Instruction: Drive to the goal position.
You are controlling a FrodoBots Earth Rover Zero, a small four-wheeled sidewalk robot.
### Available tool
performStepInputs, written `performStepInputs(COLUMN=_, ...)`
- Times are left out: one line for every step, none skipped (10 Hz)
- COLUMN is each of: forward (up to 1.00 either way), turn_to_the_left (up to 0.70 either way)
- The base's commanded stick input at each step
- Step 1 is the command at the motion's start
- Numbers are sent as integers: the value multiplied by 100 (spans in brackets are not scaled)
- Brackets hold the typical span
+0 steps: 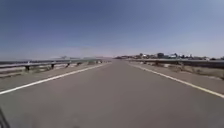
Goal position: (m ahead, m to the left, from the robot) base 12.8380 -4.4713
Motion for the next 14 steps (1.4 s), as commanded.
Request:
performStepInputs(forward=100, turn_to_the_left=-7)
performStepInputs(forward=100, turn_to_the_left=-18)
performStepInputs(forward=100, turn_to_the_left=0)
performStepInputs(forward=100, turn_to_the_left=0)
performStepInputs(forward=100, turn_to_the_left=0)
performStepInputs(forward=100, turn_to_the_left=0)
performStepInputs(forward=100, turn_to_the_left=0)
performStepInputs(forward=100, turn_to_the_left=0)
performStepInputs(forward=100, turn_to_the_left=0)
performStepInputs(forward=100, turn_to_the_left=0)
performStepInputs(forward=100, turn_to_the_left=0)
performStepInputs(forward=100, turn_to_the_left=0)
performStepInputs(forward=100, turn_to_the_left=0)
performStepInputs(forward=100, turn_to_the_left=0)
